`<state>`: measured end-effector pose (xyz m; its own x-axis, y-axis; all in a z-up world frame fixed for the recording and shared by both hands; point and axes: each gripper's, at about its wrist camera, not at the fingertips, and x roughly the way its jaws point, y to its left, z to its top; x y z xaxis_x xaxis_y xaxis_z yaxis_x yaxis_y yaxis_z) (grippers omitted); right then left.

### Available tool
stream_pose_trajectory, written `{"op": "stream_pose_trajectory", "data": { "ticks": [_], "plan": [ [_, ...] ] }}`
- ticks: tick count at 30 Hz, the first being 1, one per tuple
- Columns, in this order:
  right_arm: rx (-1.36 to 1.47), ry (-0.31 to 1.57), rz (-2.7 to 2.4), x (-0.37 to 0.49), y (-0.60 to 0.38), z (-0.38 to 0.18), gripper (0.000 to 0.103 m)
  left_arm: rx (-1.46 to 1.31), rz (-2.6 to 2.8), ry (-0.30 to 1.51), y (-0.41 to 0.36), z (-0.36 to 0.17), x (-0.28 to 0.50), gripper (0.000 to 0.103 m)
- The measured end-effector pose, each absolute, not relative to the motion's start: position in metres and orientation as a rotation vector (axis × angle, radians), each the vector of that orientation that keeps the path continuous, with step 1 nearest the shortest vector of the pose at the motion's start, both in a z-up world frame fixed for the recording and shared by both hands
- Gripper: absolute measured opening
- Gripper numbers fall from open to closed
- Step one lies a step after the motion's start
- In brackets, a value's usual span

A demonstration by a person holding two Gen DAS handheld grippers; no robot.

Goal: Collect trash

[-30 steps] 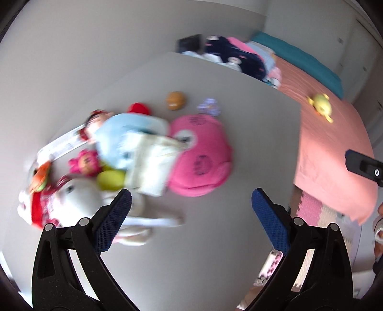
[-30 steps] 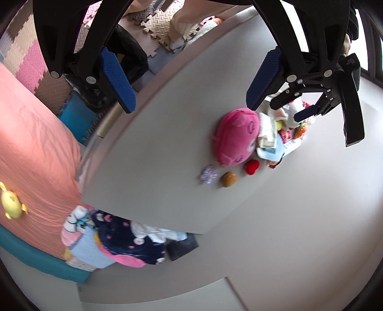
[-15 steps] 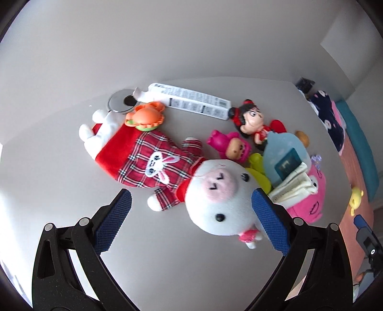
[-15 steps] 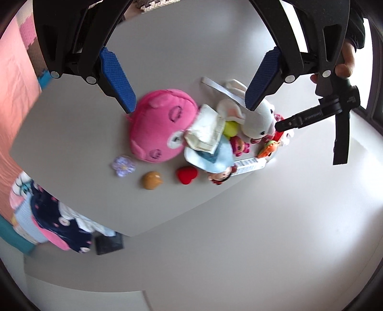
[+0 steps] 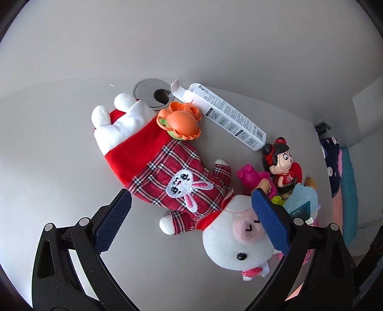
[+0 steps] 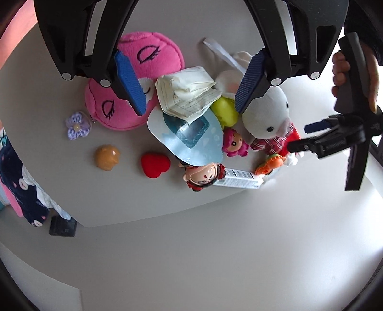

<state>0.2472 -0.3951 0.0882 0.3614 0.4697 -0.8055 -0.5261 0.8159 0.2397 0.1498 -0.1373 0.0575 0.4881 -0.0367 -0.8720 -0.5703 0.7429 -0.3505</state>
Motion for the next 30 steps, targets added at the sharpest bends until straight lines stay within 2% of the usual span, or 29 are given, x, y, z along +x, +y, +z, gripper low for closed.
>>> {"op": "stream_pose_trajectory", "data": {
  "ticks": [5, 6, 8, 10, 11, 15, 18, 20, 21, 23, 25, 28, 30],
  "plan": [
    [-0.080, 1.074, 0.671, 0.253, -0.388, 0.067, 0.064, -0.683, 0.407, 1.068, -0.129, 0.043, 0.156, 0.097],
    [-0.090, 1.080, 0.672, 0.253, -0.385, 0.065, 0.058, -0.687, 0.415, 1.073, -0.129, 0.041, 0.158, 0.097],
    [-0.108, 1.096, 0.674, 0.254, -0.382, 0.059, 0.041, -0.669, 0.445, 1.093, -0.131, 0.037, 0.164, 0.097],
    [-0.101, 1.124, 0.680, 0.258, -0.381, 0.054, 0.008, -0.663, 0.467, 1.110, -0.133, 0.031, 0.171, 0.097],
    [-0.073, 1.154, 0.696, 0.259, -0.382, 0.050, 0.001, -0.671, 0.469, 1.111, -0.134, 0.029, 0.173, 0.097],
    [-0.011, 1.168, 0.712, 0.257, -0.388, 0.050, 0.001, -0.708, 0.490, 1.117, -0.136, 0.019, 0.176, 0.094],
    [0.017, 1.139, 0.716, 0.253, -0.396, 0.060, 0.001, -0.688, 0.488, 1.080, -0.137, 0.020, 0.173, 0.078],
    [0.029, 1.120, 0.715, 0.250, -0.400, 0.067, 0.001, -0.672, 0.464, 1.056, -0.137, 0.021, 0.172, 0.062],
    [0.036, 1.112, 0.716, 0.248, -0.402, 0.070, 0.001, -0.663, 0.453, 1.047, -0.137, 0.021, 0.173, 0.059],
    [0.058, 1.097, 0.719, 0.243, -0.408, 0.076, 0.001, -0.656, 0.412, 1.026, -0.137, 0.021, 0.172, 0.042],
    [0.070, 1.086, 0.723, 0.239, -0.414, 0.081, 0.001, -0.699, 0.346, 1.011, -0.134, 0.021, 0.169, 0.031],
    [0.079, 1.077, 0.734, 0.236, -0.418, 0.085, 0.001, -0.697, 0.286, 0.997, -0.134, 0.029, 0.163, 0.023],
    [0.069, 1.077, 0.750, 0.233, -0.419, 0.087, 0.001, -0.676, 0.266, 0.978, -0.135, 0.038, 0.157, 0.022]
  ]
}}
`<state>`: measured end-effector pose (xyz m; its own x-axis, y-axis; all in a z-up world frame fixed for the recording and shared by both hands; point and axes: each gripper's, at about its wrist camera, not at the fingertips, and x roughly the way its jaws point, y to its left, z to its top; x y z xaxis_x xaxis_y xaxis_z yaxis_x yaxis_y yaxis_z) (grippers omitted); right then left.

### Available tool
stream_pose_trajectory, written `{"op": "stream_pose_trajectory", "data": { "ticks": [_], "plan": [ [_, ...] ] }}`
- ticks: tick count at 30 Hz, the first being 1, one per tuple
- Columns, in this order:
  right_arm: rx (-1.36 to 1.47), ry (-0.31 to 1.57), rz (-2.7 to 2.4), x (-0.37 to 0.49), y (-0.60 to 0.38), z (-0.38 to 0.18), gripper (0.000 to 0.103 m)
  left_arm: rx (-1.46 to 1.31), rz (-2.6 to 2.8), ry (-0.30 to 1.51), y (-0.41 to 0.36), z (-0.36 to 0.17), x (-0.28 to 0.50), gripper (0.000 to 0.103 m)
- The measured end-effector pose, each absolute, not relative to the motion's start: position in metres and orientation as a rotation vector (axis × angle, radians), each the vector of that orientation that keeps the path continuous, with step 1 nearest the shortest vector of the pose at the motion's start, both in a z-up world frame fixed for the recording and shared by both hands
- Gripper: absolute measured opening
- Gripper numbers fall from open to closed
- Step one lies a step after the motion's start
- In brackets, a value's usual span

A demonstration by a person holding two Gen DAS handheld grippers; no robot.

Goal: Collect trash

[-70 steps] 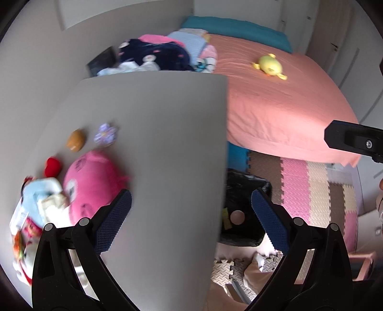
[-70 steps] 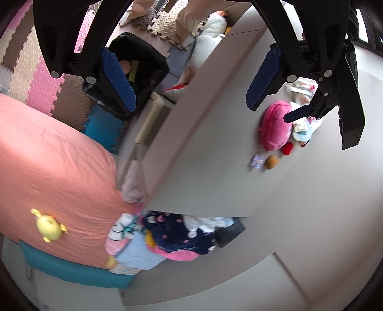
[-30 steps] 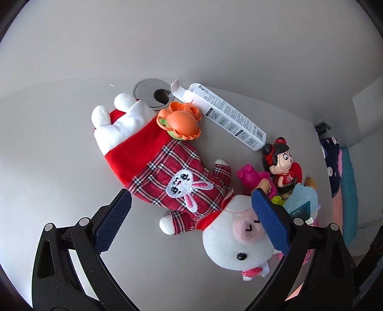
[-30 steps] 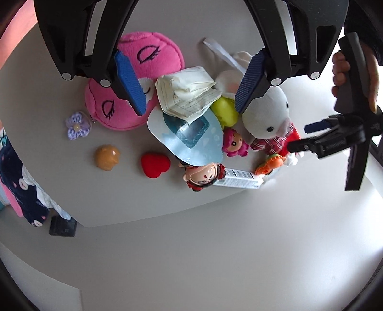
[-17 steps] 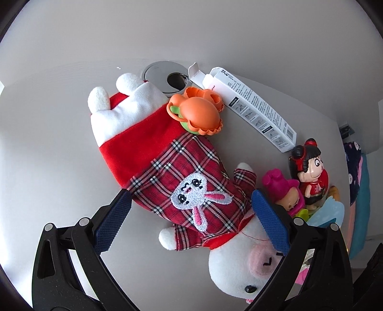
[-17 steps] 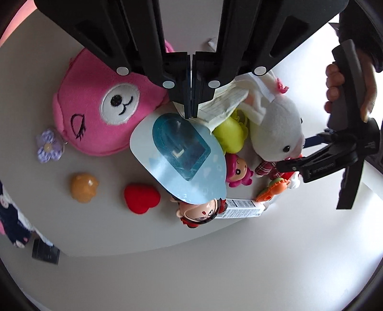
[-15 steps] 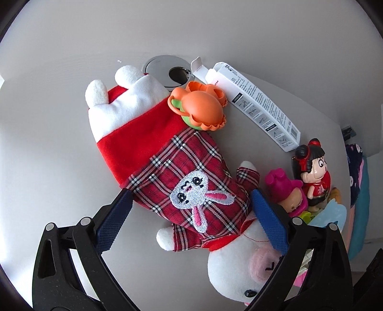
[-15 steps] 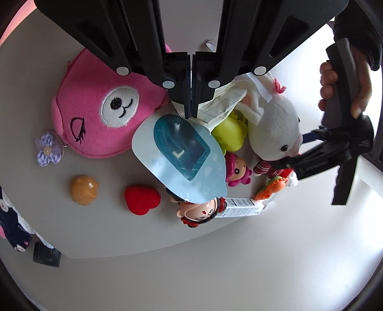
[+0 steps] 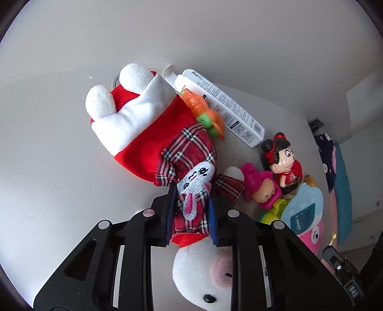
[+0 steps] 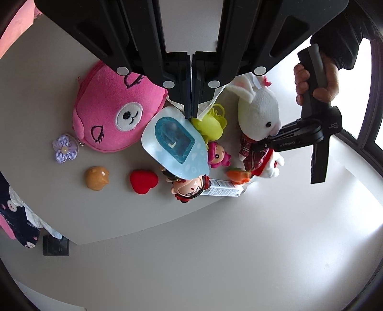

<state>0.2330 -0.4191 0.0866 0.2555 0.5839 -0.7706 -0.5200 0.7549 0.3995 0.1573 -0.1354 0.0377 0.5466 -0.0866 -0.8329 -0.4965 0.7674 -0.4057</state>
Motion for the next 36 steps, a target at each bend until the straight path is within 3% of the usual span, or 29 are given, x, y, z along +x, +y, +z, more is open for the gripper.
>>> {"op": "stream_pose_trajectory", "data": {
  "ticks": [4, 5, 6, 7, 21, 24, 26, 27, 30, 32, 33, 36],
  "plan": [
    [0.048, 1.096, 0.783, 0.222, -0.415, 0.079, 0.005, -0.648, 0.242, 0.953, -0.136, 0.056, 0.146, 0.022],
    [0.042, 1.106, 0.778, 0.220, -0.411, 0.073, 0.017, -0.645, 0.237, 0.948, -0.136, 0.056, 0.142, 0.022],
    [0.038, 1.116, 0.769, 0.217, -0.409, 0.069, 0.048, -0.645, 0.233, 0.942, -0.135, 0.059, 0.139, 0.022],
    [0.039, 1.116, 0.750, 0.213, -0.408, 0.064, 0.068, -0.646, 0.231, 0.939, -0.135, 0.060, 0.137, 0.022],
    [0.048, 1.226, 0.588, 0.208, -0.359, 0.024, 0.071, -0.602, 0.194, 0.913, -0.131, 0.082, 0.116, 0.022],
    [-0.005, 1.215, 0.540, 0.210, -0.346, 0.019, 0.071, -0.573, 0.186, 0.906, -0.133, 0.088, 0.116, 0.022],
    [-0.038, 1.208, 0.514, 0.209, -0.340, 0.016, 0.065, -0.559, 0.172, 0.901, -0.134, 0.093, 0.116, 0.022],
    [-0.031, 1.200, 0.517, 0.209, -0.341, 0.017, 0.050, -0.553, 0.166, 0.896, -0.135, 0.096, 0.116, 0.022],
    [0.030, 1.212, 0.542, 0.209, -0.348, 0.018, 0.035, -0.534, 0.147, 0.882, -0.140, 0.106, 0.114, 0.022],
    [0.066, 1.196, 0.569, 0.206, -0.356, 0.027, 0.012, -0.524, 0.132, 0.872, -0.145, 0.113, 0.114, 0.022],
    [0.075, 1.187, 0.579, 0.204, -0.358, 0.033, 0.007, -0.518, 0.124, 0.867, -0.148, 0.116, 0.114, 0.022],
    [0.092, 1.152, 0.599, 0.197, -0.366, 0.048, 0.007, -0.496, 0.098, 0.852, -0.159, 0.128, 0.116, 0.022]
  ]
}}
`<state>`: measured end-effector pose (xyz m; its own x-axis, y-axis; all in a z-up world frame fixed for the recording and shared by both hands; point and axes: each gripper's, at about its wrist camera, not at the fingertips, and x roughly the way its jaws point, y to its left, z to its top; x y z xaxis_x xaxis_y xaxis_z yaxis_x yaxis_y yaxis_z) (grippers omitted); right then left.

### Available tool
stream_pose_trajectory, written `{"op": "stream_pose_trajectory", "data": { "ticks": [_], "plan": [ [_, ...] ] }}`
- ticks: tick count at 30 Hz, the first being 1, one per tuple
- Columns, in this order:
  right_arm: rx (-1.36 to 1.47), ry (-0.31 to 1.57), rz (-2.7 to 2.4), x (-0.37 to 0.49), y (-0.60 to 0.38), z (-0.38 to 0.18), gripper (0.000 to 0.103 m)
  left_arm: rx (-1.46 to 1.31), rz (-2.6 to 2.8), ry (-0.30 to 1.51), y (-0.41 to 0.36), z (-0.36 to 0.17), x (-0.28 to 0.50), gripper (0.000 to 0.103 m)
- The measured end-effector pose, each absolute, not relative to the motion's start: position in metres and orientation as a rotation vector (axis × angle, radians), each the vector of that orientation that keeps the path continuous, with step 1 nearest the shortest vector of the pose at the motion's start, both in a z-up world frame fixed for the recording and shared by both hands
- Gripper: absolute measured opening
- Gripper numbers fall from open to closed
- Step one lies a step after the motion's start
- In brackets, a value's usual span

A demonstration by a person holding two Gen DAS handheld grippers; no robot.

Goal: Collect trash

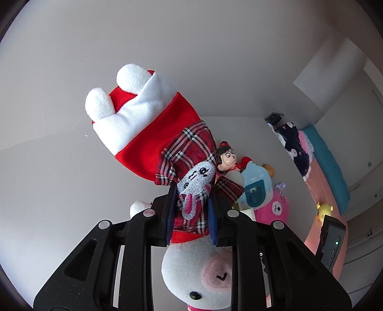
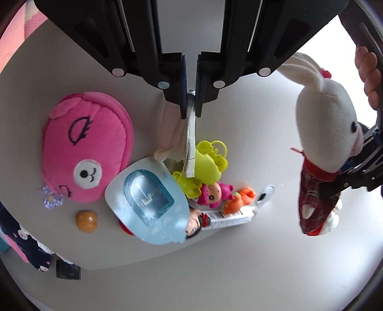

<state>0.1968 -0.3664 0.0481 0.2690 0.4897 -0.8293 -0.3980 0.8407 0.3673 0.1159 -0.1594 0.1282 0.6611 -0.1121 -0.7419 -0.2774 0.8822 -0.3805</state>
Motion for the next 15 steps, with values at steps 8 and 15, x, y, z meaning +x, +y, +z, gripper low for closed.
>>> {"op": "stream_pose_trajectory", "data": {
  "ticks": [8, 15],
  "plan": [
    [0.189, 1.033, 0.574, 0.168, -0.431, 0.099, 0.007, -0.399, -0.050, 0.802, -0.226, 0.169, 0.128, 0.022],
    [0.257, 0.939, 0.424, 0.142, -0.521, 0.134, 0.007, -0.316, -0.230, 0.807, -0.314, 0.185, 0.145, 0.022]
  ]
}}
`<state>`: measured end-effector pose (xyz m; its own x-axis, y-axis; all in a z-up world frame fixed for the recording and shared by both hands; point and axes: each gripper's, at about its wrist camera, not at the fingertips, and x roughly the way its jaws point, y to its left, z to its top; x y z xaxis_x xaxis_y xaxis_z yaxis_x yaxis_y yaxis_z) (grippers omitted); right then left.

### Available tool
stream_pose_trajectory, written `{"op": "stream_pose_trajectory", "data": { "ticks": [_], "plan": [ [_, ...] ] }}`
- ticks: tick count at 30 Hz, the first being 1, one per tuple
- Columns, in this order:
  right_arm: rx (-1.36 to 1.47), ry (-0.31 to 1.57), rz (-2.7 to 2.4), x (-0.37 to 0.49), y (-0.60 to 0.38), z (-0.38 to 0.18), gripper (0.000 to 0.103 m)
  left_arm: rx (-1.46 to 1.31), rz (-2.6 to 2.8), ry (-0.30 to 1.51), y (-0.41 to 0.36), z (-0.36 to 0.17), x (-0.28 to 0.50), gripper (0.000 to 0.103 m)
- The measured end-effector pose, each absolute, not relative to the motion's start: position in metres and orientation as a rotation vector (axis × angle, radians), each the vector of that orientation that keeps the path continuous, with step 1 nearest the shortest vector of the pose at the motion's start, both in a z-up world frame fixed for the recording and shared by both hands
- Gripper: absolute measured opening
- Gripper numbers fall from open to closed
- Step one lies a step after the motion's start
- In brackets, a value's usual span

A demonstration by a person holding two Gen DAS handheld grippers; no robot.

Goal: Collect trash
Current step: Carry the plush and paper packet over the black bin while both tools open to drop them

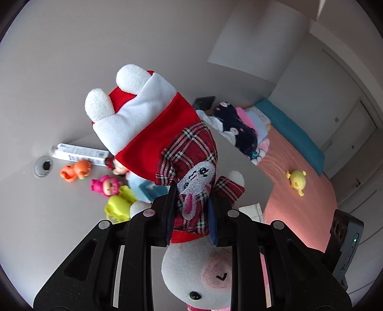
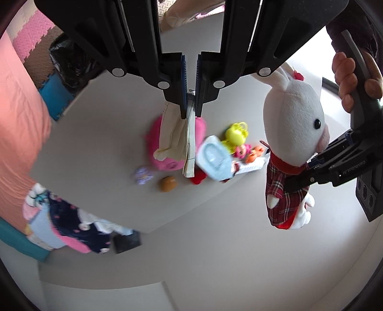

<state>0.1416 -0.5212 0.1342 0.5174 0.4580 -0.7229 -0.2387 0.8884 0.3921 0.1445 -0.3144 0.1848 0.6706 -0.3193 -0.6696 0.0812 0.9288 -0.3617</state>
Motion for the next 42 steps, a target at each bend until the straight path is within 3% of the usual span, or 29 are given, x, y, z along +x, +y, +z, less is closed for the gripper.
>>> {"op": "stream_pose_trajectory", "data": {
  "ticks": [17, 30, 31, 32, 33, 34, 35, 42],
  "plan": [
    [0.421, 0.885, 0.049, 0.052, -0.714, 0.135, 0.007, -0.090, -0.659, 0.948, -0.523, 0.162, 0.147, 0.023],
    [0.556, 0.923, -0.083, 0.022, -0.778, 0.101, 0.007, 0.140, -0.816, 1.119, -0.629, 0.090, 0.143, 0.026],
    [0.557, 0.932, -0.083, 0.024, -0.780, 0.099, 0.010, 0.165, -0.821, 1.137, -0.635, 0.085, 0.144, 0.032],
    [0.556, 0.933, -0.106, 0.024, -0.782, 0.098, 0.019, 0.201, -0.805, 1.150, -0.643, 0.079, 0.146, 0.047],
    [0.553, 0.927, -0.137, 0.023, -0.784, 0.098, 0.054, 0.224, -0.772, 1.147, -0.647, 0.075, 0.148, 0.061],
    [0.553, 0.899, -0.185, 0.019, -0.788, 0.101, 0.085, 0.241, -0.727, 1.125, -0.648, 0.074, 0.149, 0.091],
    [0.551, 0.867, -0.215, 0.015, -0.789, 0.104, 0.088, 0.241, -0.689, 1.094, -0.647, 0.075, 0.150, 0.098],
    [0.532, 0.778, -0.256, 0.004, -0.795, 0.118, 0.088, 0.178, -0.633, 1.067, -0.623, 0.081, 0.161, 0.098]
  ]
}}
